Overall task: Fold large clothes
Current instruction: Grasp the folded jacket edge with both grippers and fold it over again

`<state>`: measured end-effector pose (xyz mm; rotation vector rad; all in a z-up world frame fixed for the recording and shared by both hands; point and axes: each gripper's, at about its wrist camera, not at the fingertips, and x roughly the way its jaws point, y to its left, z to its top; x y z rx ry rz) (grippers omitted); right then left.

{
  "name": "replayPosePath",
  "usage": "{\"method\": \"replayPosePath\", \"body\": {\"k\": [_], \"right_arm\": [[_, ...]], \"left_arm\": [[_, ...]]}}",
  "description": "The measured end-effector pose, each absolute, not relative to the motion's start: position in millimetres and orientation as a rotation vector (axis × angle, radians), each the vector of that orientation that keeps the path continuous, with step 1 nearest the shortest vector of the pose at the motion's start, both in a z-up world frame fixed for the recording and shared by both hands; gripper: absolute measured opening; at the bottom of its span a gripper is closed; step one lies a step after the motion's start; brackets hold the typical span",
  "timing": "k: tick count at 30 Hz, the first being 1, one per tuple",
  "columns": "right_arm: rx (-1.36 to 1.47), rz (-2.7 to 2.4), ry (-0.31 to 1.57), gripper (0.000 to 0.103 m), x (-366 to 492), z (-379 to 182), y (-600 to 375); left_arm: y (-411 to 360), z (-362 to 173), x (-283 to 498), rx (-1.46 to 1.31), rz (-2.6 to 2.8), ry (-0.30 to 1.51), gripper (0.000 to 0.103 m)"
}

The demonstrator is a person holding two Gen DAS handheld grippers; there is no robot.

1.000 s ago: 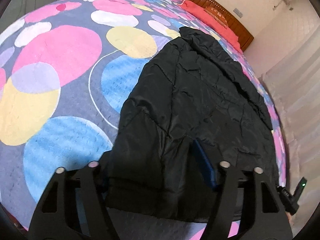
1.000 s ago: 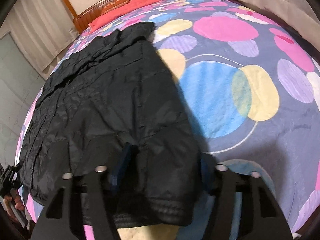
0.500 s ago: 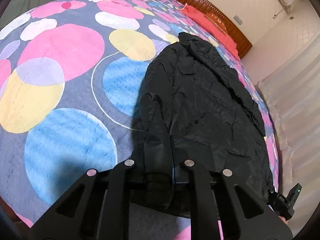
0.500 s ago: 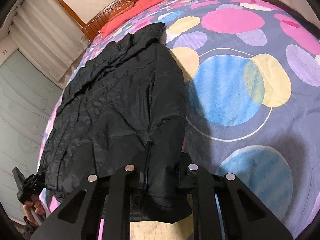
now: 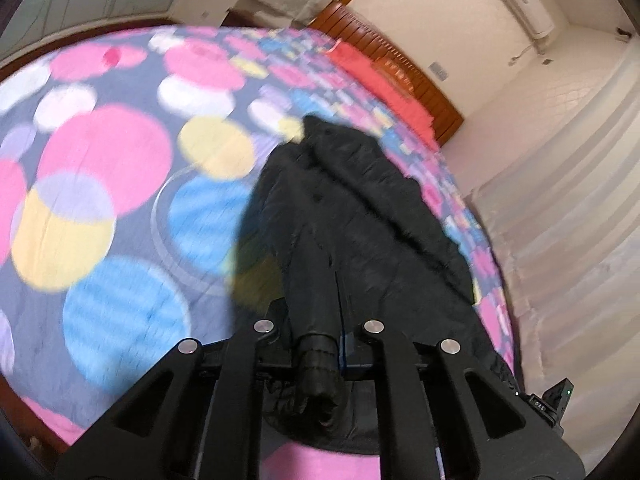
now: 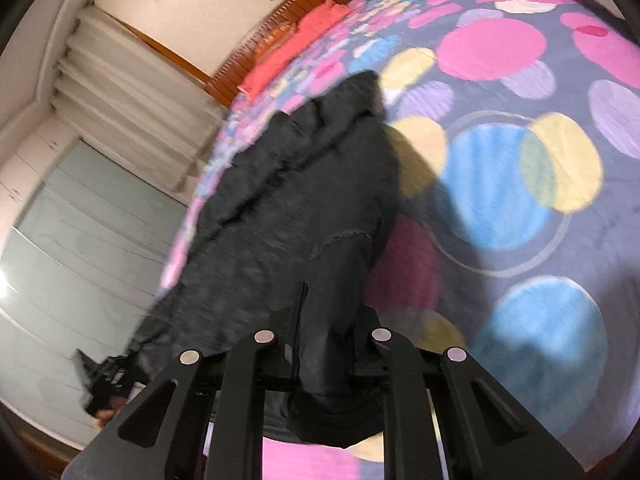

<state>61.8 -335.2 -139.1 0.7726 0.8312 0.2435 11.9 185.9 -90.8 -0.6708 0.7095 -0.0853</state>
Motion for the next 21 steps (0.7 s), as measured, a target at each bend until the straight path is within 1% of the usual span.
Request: {"method": "replayPosePath", "body": {"k": [5,10,16,21], "right_arm": [[0.836,0.341,0.748,0.014,94.1,-106.8,-338.9],[0.838,0.374,0.682,0.014,140.0,-81.1,-339.8],[0.868,0.359,0.628,0.014,216.1,-64.5,-347.2],[0.892,0.321,0.636,0.014,278.2,-63.8,-357.9]], "left_arm": [[187.0,-57.0,41.3,-0.656,-0.128,0.644,0.011],[181.0,-25.7,92.7,-0.603,-0.129,0.586,0.011],[181.9,-10.1,172.9,-0.572,-0.094,0.577,0.011],[178.2,-7.9,248.8,-0.536,-0.048,0.598,0.011]]}}
